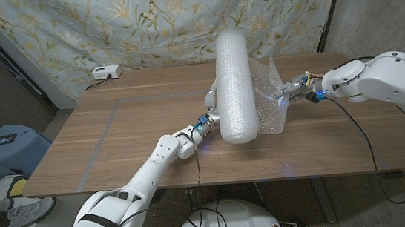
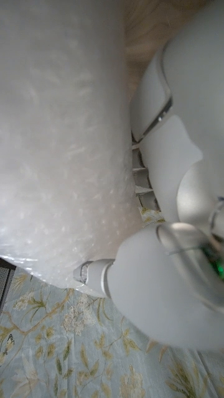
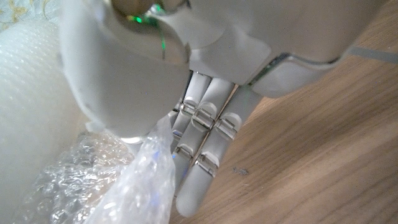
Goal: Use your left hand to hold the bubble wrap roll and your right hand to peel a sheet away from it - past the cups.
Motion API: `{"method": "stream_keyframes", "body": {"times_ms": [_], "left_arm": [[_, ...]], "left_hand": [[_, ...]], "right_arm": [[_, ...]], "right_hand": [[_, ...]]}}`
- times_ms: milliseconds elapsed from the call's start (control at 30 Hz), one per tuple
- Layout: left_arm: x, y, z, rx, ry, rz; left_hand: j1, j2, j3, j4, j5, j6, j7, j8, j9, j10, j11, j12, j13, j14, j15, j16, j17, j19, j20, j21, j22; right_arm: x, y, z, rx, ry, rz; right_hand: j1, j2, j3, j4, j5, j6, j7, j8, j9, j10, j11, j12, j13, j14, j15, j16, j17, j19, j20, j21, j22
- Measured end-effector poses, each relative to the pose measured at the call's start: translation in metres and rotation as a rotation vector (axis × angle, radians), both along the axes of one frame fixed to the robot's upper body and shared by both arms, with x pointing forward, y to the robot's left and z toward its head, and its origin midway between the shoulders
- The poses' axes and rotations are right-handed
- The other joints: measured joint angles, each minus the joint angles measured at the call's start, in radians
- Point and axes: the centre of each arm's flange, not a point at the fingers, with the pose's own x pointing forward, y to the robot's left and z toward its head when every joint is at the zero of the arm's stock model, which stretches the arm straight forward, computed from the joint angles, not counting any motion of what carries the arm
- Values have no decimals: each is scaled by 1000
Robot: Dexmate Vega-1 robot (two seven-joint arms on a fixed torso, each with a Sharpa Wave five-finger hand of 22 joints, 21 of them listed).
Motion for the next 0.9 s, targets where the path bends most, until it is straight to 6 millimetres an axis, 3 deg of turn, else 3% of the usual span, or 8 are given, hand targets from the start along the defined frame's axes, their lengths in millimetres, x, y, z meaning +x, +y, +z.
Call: {"method": "stream_keyframes", "body": {"times_ms": [433,900], "left_arm": [[0,-3,-8,-74,2,-2],[-3,-6,-13,-127,15,2]], "left_hand": [[-29,-20,-25,8,4,-53,0,-1,-5,-23,2,-10,-4,-20,-2,-8,-8,-8,1,-17,0],[-50,-15,-37,12,12,-65,-13,-1,-5,-30,2,-10,-4,-20,-2,-8,-12,-10,3,-31,0]], "right_arm": [[4,2,2,-22,11,-12],[8,-4,3,-43,22,-37]], "right_hand": [[6,6,-4,4,-7,-2,1,-2,5,0,0,-7,5,3,3,0,5,-4,-3,11,0],[10,10,-5,5,-5,2,4,-2,9,5,5,-7,10,4,4,0,9,-11,-3,26,-5]]}}
